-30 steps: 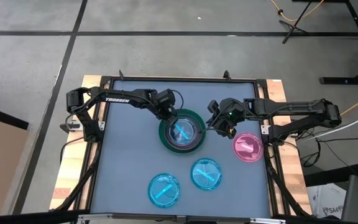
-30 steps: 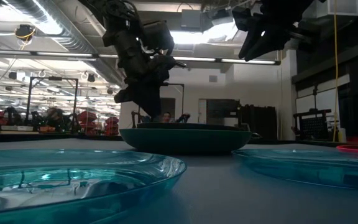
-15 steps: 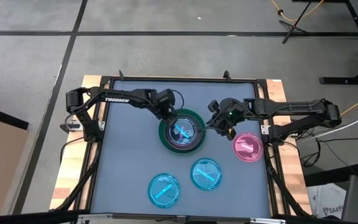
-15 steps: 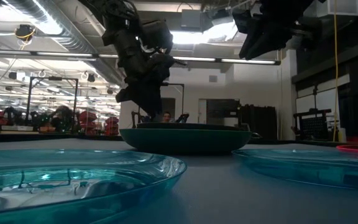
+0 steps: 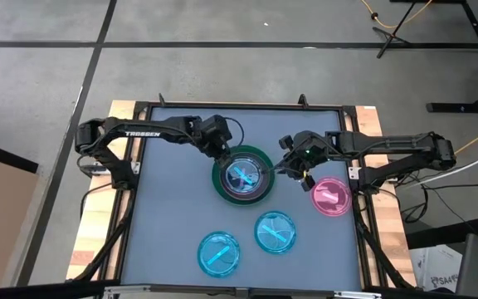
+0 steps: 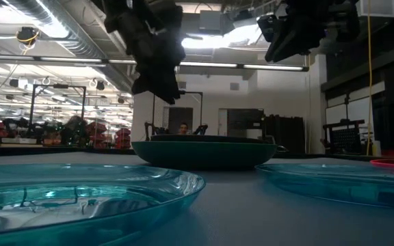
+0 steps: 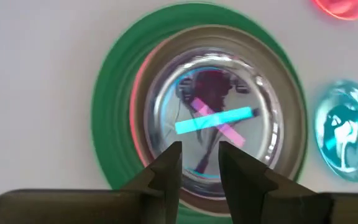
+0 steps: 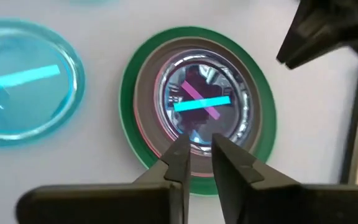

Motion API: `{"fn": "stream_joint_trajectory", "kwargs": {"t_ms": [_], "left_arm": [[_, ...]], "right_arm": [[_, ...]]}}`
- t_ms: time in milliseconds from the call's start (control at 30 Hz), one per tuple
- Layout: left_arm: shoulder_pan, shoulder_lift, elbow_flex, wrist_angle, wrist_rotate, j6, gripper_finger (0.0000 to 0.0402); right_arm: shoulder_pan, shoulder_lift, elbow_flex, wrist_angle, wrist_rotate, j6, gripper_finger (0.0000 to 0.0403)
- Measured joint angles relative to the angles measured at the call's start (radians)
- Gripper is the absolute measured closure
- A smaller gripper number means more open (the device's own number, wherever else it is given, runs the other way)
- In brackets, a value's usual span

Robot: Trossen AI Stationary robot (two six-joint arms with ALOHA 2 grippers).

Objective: Stack plastic plates
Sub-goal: Stack the bottom right blue plate on top of the top blue plate

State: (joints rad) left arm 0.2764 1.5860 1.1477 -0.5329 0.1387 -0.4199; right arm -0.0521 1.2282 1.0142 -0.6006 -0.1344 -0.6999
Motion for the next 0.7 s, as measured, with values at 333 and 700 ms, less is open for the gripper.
{"fn": "stream_joint_trajectory", "kwargs": {"t_ms": [333,700], "left_arm": [[-0.078,-0.09,0.0,-0.006,-0.004,0.065,0.0303],[-0.159,-0.103,0.0,-0.005,-0.085,0.115,0.0303]], "right_arm": [[0.0,0.0,0.0,-0.001,-0.116,0.256,0.0261],[0.155,0.0,-0.069,0.029,-0.164,0.367,0.0246]]}}
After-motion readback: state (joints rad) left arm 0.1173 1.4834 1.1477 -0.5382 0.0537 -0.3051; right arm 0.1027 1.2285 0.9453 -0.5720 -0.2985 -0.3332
